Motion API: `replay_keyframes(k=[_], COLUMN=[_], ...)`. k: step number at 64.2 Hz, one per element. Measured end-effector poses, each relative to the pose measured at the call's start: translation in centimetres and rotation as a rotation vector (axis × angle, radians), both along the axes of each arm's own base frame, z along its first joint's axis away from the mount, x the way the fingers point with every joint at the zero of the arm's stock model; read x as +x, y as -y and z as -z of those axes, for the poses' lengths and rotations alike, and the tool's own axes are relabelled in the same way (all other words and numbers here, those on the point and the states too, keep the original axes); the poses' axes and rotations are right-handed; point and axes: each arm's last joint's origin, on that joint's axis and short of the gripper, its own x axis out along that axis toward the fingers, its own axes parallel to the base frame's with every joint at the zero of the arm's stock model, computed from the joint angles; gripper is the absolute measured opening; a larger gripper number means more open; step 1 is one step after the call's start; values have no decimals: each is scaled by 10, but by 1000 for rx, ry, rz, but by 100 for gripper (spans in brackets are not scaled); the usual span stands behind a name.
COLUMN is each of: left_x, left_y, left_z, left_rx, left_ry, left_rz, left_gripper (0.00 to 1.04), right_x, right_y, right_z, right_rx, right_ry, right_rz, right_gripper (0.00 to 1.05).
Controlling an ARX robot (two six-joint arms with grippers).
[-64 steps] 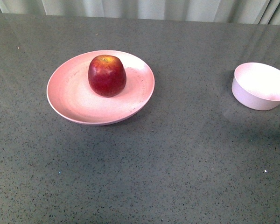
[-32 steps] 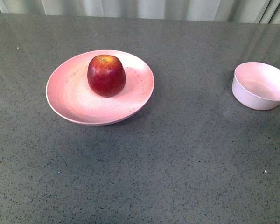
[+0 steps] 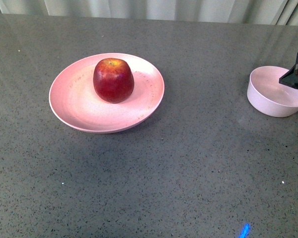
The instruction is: Move apple from plate to bowl
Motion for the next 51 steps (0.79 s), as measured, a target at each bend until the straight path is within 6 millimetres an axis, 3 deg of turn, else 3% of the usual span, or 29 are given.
replay_keyframes(k=[21,35,51], left_x=[0,0,0], left_y=[0,0,0], left_z=[0,0,0], left_rx=[0,0,0], left_ry=[0,0,0], left_rz=[0,0,0], left_gripper=[96,96,96], right_x=[-1,-1,12], right_y=[-1,-19,-85], right_z=[7,-8,-19], right_rx=[45,89,112], right_ry=[-46,-31,-22], right_rz=[30,-16,-158], right_gripper=[40,2,2])
